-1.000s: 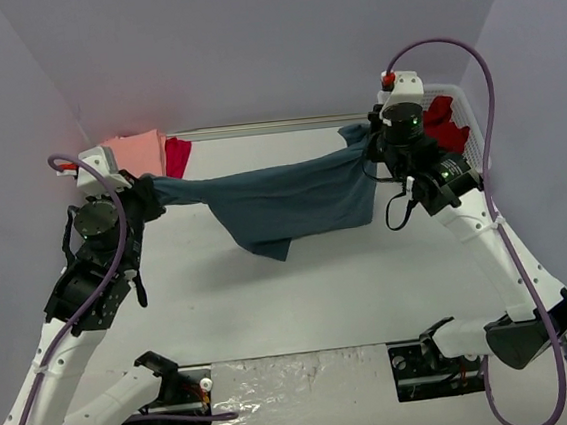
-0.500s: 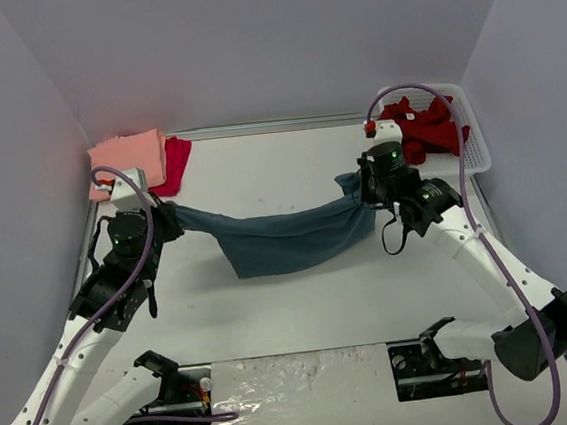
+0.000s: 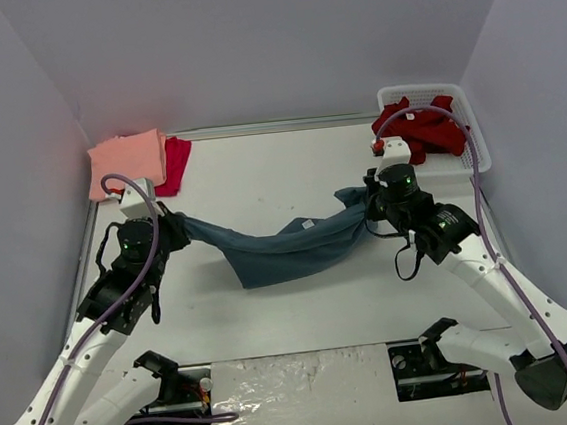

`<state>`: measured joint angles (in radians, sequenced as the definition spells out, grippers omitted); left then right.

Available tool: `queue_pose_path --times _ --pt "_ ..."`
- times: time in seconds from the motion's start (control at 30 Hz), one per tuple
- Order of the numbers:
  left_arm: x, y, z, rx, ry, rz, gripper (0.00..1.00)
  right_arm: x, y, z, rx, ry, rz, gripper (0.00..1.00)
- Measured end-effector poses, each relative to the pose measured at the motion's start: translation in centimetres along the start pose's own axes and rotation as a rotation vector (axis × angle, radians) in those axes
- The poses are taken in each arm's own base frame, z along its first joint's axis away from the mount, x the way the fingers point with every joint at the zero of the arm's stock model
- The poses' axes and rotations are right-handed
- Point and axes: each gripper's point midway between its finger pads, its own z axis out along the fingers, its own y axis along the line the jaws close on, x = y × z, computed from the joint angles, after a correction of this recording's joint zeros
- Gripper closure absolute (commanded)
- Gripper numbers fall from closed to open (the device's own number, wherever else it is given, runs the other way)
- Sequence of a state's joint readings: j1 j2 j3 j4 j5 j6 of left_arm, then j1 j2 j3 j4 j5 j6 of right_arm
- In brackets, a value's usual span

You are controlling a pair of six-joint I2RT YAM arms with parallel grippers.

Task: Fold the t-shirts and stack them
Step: Flatten out the tshirt

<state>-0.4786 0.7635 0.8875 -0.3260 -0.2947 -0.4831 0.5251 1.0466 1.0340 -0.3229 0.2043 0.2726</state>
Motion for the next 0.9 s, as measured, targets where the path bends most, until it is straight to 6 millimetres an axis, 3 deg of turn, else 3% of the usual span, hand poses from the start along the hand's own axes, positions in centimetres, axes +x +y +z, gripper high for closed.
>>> queue_pose_path --times 0.2,0.43,0.63,0.9 --pt "-0.1 -0.2 -0.1 0.010 -0.001 -0.002 0.98 -0.5 -0.7 1.1 0.065 -0.014 0.002 1.00" --pt "-1.9 -0.1 -1.1 0.006 -0.038 -0.015 0.98 1.1 0.9 8.4 0.129 0.113 -0.048 1.00" --pt "-4.0 0.0 -3.0 0.023 -0.103 -0.042 0.98 1.5 5.3 15.1 0.083 0.177 -0.099 1.00" --pt "-4.5 -0.2 -4.8 0.071 -0.125 -0.057 0.98 -2.1 14.0 22.6 -0.114 0.141 -0.086 1.00"
